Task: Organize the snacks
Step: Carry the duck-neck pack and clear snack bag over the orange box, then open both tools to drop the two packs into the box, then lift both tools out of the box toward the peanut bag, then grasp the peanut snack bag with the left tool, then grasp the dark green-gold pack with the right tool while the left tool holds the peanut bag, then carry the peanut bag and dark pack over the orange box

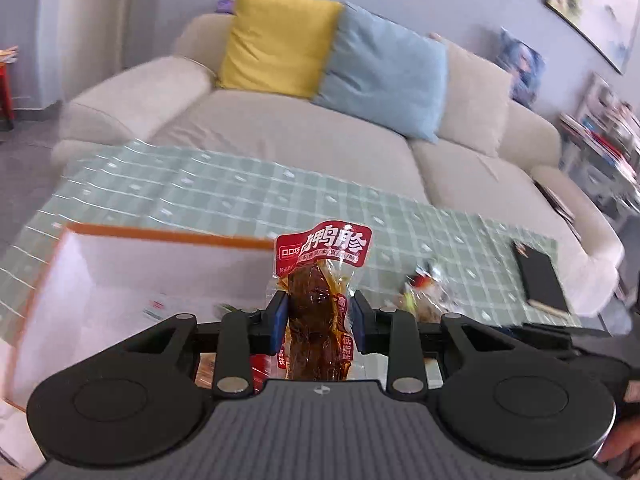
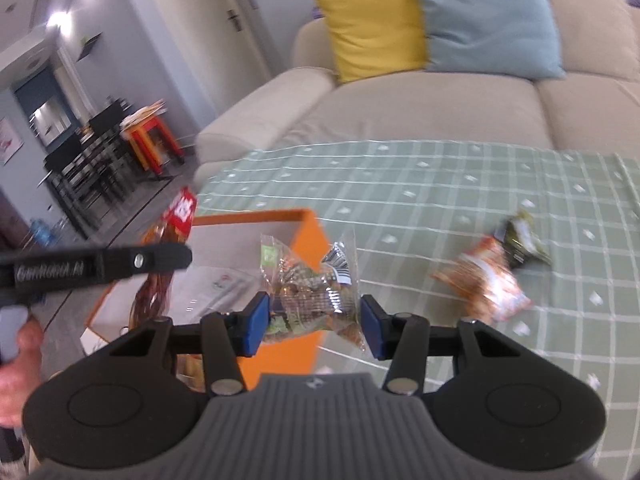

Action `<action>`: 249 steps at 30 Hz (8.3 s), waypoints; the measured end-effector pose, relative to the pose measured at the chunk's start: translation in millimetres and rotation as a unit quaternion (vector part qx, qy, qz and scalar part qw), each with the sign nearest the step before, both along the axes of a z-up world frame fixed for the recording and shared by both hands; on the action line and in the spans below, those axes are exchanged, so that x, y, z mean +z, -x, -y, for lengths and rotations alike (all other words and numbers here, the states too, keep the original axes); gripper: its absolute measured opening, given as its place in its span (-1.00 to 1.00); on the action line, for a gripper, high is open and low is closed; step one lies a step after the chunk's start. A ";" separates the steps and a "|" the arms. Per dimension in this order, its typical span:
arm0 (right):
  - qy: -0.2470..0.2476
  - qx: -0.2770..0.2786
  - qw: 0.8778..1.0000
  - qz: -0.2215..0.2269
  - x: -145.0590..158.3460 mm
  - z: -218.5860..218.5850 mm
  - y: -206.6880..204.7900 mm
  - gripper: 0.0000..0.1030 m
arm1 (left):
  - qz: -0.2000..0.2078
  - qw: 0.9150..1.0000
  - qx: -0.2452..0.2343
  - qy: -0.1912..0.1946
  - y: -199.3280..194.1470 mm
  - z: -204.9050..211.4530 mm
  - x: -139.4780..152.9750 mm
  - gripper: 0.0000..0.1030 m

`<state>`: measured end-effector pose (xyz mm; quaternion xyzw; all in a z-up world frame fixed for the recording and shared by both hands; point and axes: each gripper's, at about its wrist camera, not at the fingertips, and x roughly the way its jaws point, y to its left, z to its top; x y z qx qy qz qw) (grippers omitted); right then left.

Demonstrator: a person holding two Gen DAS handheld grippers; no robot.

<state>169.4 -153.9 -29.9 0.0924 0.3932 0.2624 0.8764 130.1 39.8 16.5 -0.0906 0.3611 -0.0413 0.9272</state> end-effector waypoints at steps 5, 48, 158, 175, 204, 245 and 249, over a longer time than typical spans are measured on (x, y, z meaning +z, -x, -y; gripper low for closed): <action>0.026 0.056 0.998 0.014 12.7 -58.9 -13.5 -0.08 | -0.017 0.999 0.029 -0.028 -14.6 -46.1 1.3 -0.30; 0.227 0.141 0.963 -0.024 -72.2 -213.0 -71.4 0.06 | -0.194 0.962 0.042 -0.189 -74.7 -116.1 -117.9 -0.03; 0.109 -0.136 0.984 -0.033 -142.4 104.3 -87.1 0.07 | -0.163 0.986 -0.028 0.004 -147.8 182.2 -156.1 0.20; 0.084 -0.189 0.978 -0.023 -139.8 118.2 -94.9 0.10 | -0.139 0.989 -0.046 -0.021 -138.9 157.0 -140.6 -0.68; 0.156 -0.121 0.980 0.000 -155.7 70.2 -170.5 0.22 | -0.164 0.986 -0.036 0.013 -142.8 124.0 -148.2 -0.51; 0.201 -0.144 0.968 -0.046 -137.5 110.6 -60.9 -0.16 | -0.152 0.985 -0.077 -0.021 -130.8 155.3 -146.6 0.03; 0.185 -0.155 0.968 -0.068 -133.4 113.7 -46.9 -0.18 | -0.142 0.986 -0.091 -0.014 -109.3 152.7 -130.8 0.03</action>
